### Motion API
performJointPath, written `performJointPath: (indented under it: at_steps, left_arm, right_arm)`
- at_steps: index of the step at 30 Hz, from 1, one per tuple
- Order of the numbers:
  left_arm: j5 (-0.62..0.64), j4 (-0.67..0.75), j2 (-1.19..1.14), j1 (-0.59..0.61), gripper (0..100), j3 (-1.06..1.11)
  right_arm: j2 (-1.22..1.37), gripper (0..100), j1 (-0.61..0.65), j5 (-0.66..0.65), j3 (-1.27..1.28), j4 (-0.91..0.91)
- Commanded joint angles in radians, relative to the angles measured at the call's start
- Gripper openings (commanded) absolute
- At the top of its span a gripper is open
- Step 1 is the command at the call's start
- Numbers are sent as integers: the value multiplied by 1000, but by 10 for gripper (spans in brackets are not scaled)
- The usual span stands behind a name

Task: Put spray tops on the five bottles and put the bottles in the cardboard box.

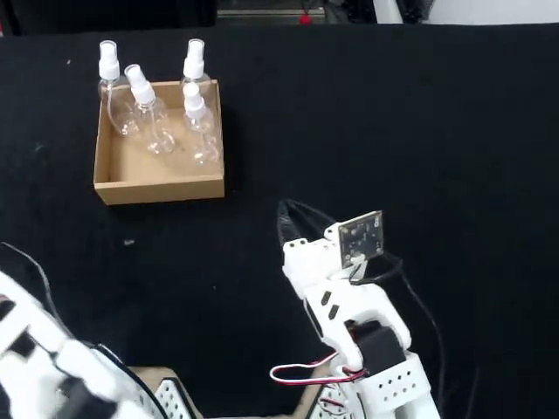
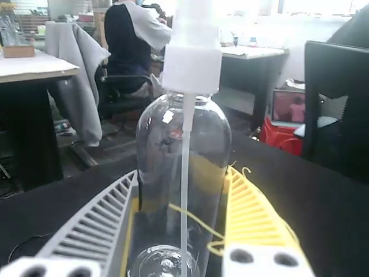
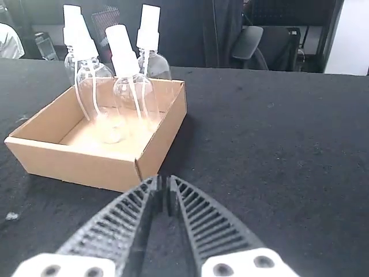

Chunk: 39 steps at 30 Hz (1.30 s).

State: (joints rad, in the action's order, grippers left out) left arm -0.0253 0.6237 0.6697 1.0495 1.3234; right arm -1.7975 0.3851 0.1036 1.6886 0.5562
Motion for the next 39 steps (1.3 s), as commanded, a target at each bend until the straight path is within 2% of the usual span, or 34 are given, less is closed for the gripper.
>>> performJointPath:
  at_steps: [1, 4, 6, 11, 20, 39]
  left_arm:
    - [6, 308, -262, 45, 100, -124]
    - [-3, 632, -462, 51, 30, -85]
    - [-3, 795, -597, 53, 37, -82]
    - [-3, 1051, -888, 53, 95, -157]
    - [3, 1077, -1212, 94, 134, -314]
    - [5, 1079, -1405, 116, 134, -334]
  right_arm:
    - [-85, 15, 6, -9, -4, 5]
    - [-85, 15, 6, -9, -4, 5]
    - [-85, 15, 6, -9, -4, 5]
    - [-85, 15, 6, -9, -4, 6]
    - [-85, 15, 5, -9, -4, 6]
    - [-85, 15, 5, -9, -4, 6]
